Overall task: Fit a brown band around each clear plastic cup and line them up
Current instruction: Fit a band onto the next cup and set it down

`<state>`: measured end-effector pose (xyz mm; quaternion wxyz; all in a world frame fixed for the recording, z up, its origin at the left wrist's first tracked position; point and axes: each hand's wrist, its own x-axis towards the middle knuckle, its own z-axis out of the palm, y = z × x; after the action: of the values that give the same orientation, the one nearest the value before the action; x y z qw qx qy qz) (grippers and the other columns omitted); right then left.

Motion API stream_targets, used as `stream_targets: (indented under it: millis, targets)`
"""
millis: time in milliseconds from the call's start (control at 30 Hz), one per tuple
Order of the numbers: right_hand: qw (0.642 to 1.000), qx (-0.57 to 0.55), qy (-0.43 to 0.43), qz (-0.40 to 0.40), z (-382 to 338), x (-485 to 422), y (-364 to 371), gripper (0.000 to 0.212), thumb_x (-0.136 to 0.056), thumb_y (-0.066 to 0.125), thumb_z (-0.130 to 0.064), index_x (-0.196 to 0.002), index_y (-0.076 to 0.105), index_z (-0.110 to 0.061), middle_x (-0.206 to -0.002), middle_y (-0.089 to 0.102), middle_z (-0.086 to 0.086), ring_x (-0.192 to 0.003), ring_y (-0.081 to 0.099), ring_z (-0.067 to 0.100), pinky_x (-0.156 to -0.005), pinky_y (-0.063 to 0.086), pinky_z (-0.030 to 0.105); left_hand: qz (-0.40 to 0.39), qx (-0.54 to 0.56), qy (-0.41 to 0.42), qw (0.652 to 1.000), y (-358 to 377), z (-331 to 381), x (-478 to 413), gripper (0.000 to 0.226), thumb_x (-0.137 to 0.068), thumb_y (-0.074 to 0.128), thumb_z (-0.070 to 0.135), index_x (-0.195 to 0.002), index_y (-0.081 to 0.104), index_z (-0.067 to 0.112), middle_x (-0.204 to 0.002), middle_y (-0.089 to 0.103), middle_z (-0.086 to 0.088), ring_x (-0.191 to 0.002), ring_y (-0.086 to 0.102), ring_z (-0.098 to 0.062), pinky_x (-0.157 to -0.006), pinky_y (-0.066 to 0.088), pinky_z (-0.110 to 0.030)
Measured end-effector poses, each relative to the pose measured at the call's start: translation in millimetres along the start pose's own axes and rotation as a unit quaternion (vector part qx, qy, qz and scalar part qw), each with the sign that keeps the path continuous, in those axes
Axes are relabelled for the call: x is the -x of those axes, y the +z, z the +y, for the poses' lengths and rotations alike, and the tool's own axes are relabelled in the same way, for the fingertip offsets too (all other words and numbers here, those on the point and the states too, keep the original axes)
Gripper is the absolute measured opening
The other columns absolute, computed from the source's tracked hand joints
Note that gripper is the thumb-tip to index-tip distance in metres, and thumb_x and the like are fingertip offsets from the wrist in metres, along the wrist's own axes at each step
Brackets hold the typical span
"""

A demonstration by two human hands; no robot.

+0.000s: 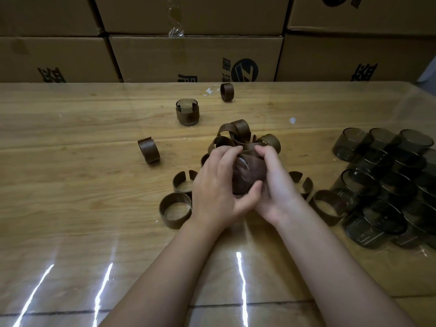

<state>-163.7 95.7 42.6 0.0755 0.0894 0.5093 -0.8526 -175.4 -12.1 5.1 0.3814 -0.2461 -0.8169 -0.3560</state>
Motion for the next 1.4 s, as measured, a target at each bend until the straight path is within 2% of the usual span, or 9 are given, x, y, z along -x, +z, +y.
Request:
stream_targets:
  millis: [100, 200, 433, 567, 667, 933, 1033, 1233, 1400]
  targets:
    - [0.976, 0.163, -0.131, 0.056, 4, 0, 5, 0.042, -0.099, 0.038, -0.047, -0.106, 0.072, -0.023, -0.103, 0.073, 0.0, -0.098, 0.068, 0.009, -0.083, 0.053, 0.026, -0.001, 0.137, -0.147, 0.98, 2, 18, -4, 0.044, -0.078, 0.043, 0.042, -0.12, 0.044, 0.027, -0.113, 0.051, 0.002, -0.098, 0.054, -0.014, -0.073, 0.047, -0.025]
    - [0.923, 0.283, -0.258, 0.036, 12, 2, 8, 0.052, -0.094, 0.033, -0.054, -0.137, 0.049, -0.028, -0.134, 0.057, -0.01, -0.12, 0.052, -0.002, -0.094, 0.049, 0.021, 0.036, 0.376, -0.347, 0.859, 1, 29, -16, 0.028, -0.074, 0.047, 0.051, -0.1, 0.05, 0.044, -0.105, 0.061, 0.011, -0.098, 0.061, -0.015, -0.082, 0.054, -0.041]
    - [0.723, 0.508, -0.466, -0.035, 21, -2, 8, 0.048, -0.101, 0.03, -0.026, -0.147, 0.03, -0.014, -0.156, 0.023, -0.004, -0.148, 0.014, 0.011, -0.121, 0.013, 0.036, 0.076, 0.567, -0.49, 0.657, -5, 14, -19, 0.033, -0.088, 0.05, 0.042, -0.091, 0.076, 0.022, -0.094, 0.075, -0.004, -0.088, 0.072, -0.015, -0.065, 0.055, -0.025]
    - [0.591, 0.591, -0.538, -0.112, 16, -4, 5, 0.045, -0.099, 0.037, -0.018, -0.143, 0.039, -0.009, -0.154, 0.03, 0.004, -0.146, 0.023, 0.019, -0.12, 0.015, 0.049, 0.103, 0.64, -0.532, 0.545, -11, 5, -22, 0.052, -0.098, 0.042, 0.04, -0.07, 0.08, 0.017, -0.081, 0.075, -0.007, -0.078, 0.074, -0.016, -0.058, 0.056, -0.024]
    - [0.544, 0.602, -0.566, -0.145, 10, -3, -4, 0.041, -0.098, 0.045, -0.018, -0.138, 0.049, -0.007, -0.15, 0.038, 0.007, -0.145, 0.028, 0.023, -0.117, 0.023, 0.047, 0.128, 0.675, -0.548, 0.477, -13, -1, -27, 0.052, -0.096, 0.045, 0.04, -0.07, 0.078, 0.011, -0.079, 0.074, -0.008, -0.074, 0.074, -0.019, -0.058, 0.059, -0.028]
    - [0.774, 0.498, -0.385, -0.057, -4, -9, -9, 0.052, -0.096, 0.034, -0.041, -0.146, 0.018, -0.038, -0.156, 0.027, -0.012, -0.144, 0.023, 0.004, -0.118, 0.026, 0.034, 0.107, 0.713, -0.543, 0.431, -5, 6, -60, 0.047, -0.097, 0.037, 0.036, -0.089, 0.07, 0.003, -0.085, 0.071, -0.016, -0.066, 0.068, -0.027, -0.047, 0.052, -0.021]
    - [0.778, 0.499, -0.381, -0.03, -10, -19, 2, 0.057, -0.095, 0.03, -0.05, -0.149, 0.019, -0.035, -0.156, 0.03, -0.009, -0.143, 0.024, 0.003, -0.116, 0.023, 0.021, 0.144, 0.693, -0.54, 0.455, 3, 7, -69, 0.048, -0.095, 0.042, 0.036, -0.079, 0.076, 0.007, -0.085, 0.073, -0.013, -0.074, 0.072, -0.026, -0.07, 0.059, -0.032]
    - [0.811, 0.508, -0.287, -0.036, -27, -48, 22, 0.049, -0.095, 0.036, -0.051, -0.14, 0.041, -0.032, -0.132, 0.054, -0.01, -0.123, 0.049, 0.005, -0.1, 0.043, 0.022, 0.178, 0.663, -0.579, 0.439, 13, 2, -68, 0.048, -0.098, 0.043, 0.038, -0.077, 0.078, 0.011, -0.082, 0.075, -0.01, -0.074, 0.074, -0.024, -0.07, 0.06, -0.035]
    - [0.857, 0.485, -0.134, -0.109, -62, -94, 29, 0.026, -0.097, 0.041, -0.048, -0.117, 0.055, -0.04, -0.098, 0.062, -0.024, -0.091, 0.058, -0.009, -0.073, 0.044, 0.013, 0.189, 0.716, -0.549, 0.387, 7, -8, -74, 0.038, -0.094, 0.053, 0.033, -0.118, 0.06, 0.004, -0.106, 0.071, -0.02, -0.097, 0.071, -0.03, -0.079, 0.059, -0.037]
